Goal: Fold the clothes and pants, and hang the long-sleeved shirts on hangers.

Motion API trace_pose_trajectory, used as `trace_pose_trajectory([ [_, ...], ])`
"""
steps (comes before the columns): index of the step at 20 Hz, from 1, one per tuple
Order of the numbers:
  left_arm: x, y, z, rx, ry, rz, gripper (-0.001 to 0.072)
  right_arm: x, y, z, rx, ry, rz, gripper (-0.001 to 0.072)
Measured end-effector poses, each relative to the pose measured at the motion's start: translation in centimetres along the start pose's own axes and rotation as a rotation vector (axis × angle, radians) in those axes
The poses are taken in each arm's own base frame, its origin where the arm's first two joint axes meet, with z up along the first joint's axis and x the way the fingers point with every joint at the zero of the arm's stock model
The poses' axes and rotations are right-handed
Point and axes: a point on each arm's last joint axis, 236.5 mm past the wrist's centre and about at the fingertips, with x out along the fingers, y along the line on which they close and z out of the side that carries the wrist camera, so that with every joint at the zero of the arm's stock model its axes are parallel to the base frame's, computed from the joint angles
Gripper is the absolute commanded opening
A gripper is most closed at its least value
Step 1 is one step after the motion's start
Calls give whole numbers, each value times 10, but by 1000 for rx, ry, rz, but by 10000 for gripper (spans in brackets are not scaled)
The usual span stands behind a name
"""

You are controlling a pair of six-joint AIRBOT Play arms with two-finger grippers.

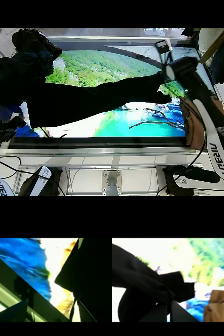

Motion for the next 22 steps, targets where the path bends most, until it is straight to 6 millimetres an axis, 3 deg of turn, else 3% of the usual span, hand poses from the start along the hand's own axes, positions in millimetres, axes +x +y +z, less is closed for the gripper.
trace_pose_trajectory([
  [3,0,-2,0,-8,-1,-11,694,36,-46,24,159,-60,6,9],
  [7,0,-10,1,-31,-3,-43,694,94,-70,68,364,-168,102,25],
  [9,0,-14,2,-43,-6,-59,695,123,-71,85,437,-197,149,439],
  [11,-1,-16,2,-50,-8,-68,694,148,-66,91,487,-197,188,440],
  [13,-1,-17,2,-53,-9,-72,694,160,-65,91,520,-184,212,440],
  [17,-1,-19,-1,-100,10,-79,695,150,-100,71,530,-94,181,448],
  [19,-1,-20,-10,-122,46,-82,695,126,-126,53,518,-36,160,447],
  [22,-1,-20,-14,-167,65,-80,695,72,-164,23,479,38,127,447],
])
